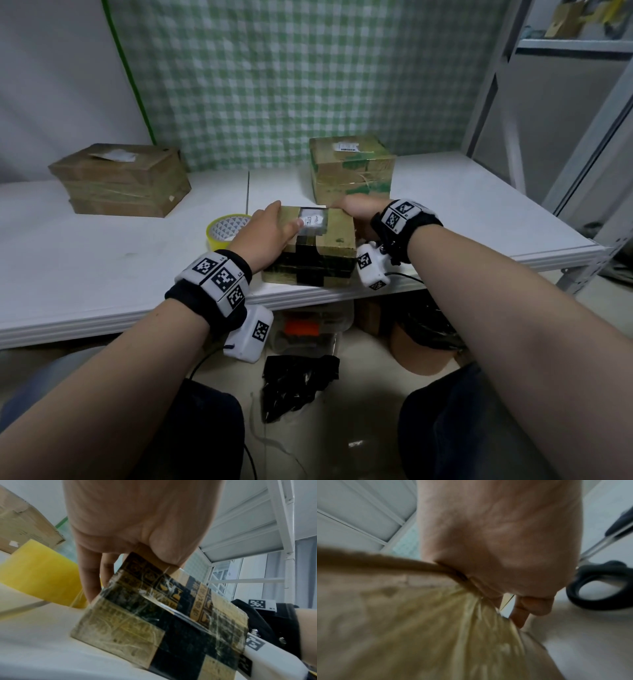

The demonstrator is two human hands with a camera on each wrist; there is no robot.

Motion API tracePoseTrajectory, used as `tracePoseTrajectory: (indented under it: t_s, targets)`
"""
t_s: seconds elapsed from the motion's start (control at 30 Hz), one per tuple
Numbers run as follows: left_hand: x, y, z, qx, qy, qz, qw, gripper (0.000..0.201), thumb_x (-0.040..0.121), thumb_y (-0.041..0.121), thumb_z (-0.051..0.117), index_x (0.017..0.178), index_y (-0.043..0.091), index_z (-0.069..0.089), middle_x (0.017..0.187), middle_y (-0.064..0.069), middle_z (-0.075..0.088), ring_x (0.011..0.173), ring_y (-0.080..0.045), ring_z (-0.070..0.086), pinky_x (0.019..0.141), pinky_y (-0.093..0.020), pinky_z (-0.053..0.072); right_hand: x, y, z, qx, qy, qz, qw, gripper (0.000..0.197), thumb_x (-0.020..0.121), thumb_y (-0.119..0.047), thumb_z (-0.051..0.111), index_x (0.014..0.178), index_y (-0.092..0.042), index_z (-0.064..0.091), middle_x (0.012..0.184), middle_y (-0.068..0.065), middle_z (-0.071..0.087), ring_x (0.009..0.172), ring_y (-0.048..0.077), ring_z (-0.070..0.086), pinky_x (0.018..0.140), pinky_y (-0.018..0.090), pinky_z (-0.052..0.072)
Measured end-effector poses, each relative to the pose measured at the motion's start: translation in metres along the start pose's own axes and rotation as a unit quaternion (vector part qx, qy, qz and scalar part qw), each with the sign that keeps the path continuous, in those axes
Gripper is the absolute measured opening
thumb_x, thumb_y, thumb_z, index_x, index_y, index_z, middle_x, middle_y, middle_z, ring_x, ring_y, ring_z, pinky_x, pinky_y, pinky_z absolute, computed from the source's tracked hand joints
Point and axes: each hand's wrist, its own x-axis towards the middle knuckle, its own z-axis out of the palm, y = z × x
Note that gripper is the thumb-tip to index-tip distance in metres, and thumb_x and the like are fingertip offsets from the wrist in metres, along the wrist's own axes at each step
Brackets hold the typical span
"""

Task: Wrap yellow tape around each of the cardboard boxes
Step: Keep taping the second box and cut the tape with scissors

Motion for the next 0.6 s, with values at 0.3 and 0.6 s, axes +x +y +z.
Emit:
tracePoseTrajectory:
  t_s: [0.3, 0.6]
  targets:
    - [-0.010, 0.010, -0.006, -0.079, 0.049, -0.024, 0.995, 0.069, 0.101, 0.045, 0.054, 0.158, 0.018, 0.027, 0.148, -0.008, 0.050, 0.133, -0.028, 0.050, 0.104, -0.036, 0.041, -0.044, -0.008, -0.005, -0.041, 0.039, -0.080, 0.995, 0.058, 0.105, -0.059, 0.029, 0.124, -0.014, 0.059, 0.121, 0.009, 0.063, 0.093, 0.032, 0.070, 0.080, 0.044, 0.062]
    - [-0.006, 0.014, -0.030, -0.201, 0.182, -0.049, 0.961, 0.059, 0.094, 0.057, 0.055, 0.145, 0.028, 0.047, 0.108, 0.004, 0.061, 0.109, -0.023, 0.061, 0.104, -0.047, 0.047, -0.078, -0.020, -0.003, -0.020, 0.181, -0.219, 0.959, 0.050, 0.106, -0.039, 0.046, 0.078, -0.014, 0.079, 0.082, -0.002, 0.077, 0.083, 0.019, 0.072, 0.069, 0.039, 0.064]
